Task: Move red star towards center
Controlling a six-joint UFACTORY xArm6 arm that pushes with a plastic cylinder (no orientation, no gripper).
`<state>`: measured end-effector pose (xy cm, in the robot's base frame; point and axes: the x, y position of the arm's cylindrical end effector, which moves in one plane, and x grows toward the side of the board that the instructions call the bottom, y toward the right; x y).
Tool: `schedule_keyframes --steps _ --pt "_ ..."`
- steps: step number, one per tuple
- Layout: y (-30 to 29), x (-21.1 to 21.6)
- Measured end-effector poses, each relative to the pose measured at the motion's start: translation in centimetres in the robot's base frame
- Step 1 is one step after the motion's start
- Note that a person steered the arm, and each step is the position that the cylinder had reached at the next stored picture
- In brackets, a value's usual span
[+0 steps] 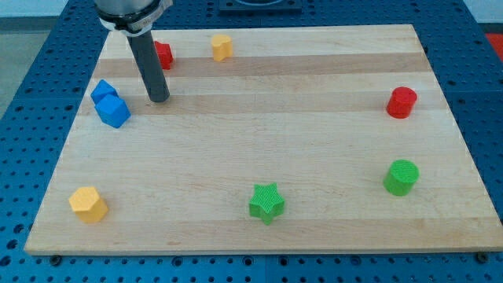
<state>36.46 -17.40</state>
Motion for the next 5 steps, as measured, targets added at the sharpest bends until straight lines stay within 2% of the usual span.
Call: schedule_keyframes --steps 2,5 --pt "-2.8 -4.0" --pt "-7.8 -7.5"
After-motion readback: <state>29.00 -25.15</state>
